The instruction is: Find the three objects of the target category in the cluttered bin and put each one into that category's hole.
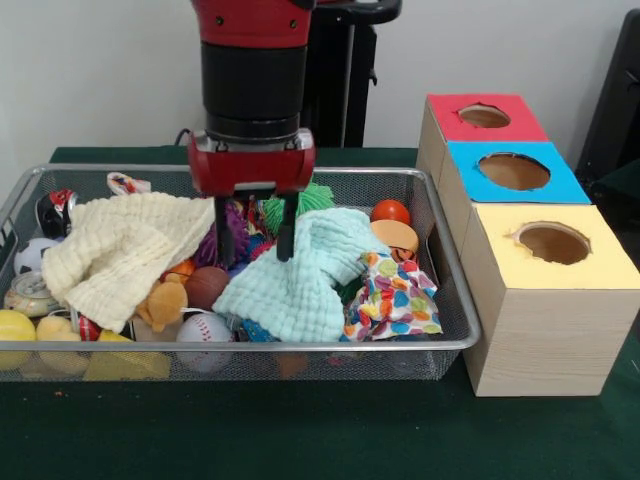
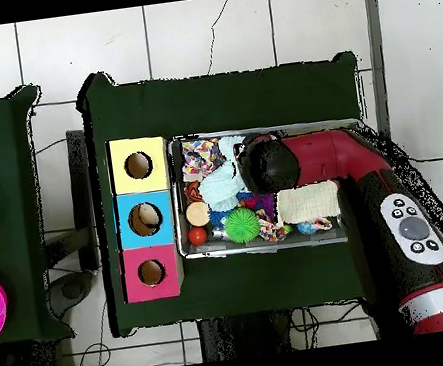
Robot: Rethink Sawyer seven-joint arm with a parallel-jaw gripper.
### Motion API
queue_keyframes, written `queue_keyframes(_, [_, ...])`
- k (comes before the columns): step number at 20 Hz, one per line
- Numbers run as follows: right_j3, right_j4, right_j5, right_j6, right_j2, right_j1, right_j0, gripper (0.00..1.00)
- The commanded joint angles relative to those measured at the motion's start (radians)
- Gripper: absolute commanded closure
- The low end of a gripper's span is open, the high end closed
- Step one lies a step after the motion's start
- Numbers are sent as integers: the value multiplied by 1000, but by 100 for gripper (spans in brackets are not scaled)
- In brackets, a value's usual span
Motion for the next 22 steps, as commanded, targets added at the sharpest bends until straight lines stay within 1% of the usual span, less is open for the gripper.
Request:
queue_keyframes(1, [-99,-153,-37,-285,95,111,-52,0])
queue_keyframes(8, [-134,-243,-64,-277,118,153,-87,0])
queue_keyframes(20, [-181,-347,-37,-309,143,211,-144,0])
queue_keyframes(22, [-177,-356,-31,-316,143,222,-154,0])
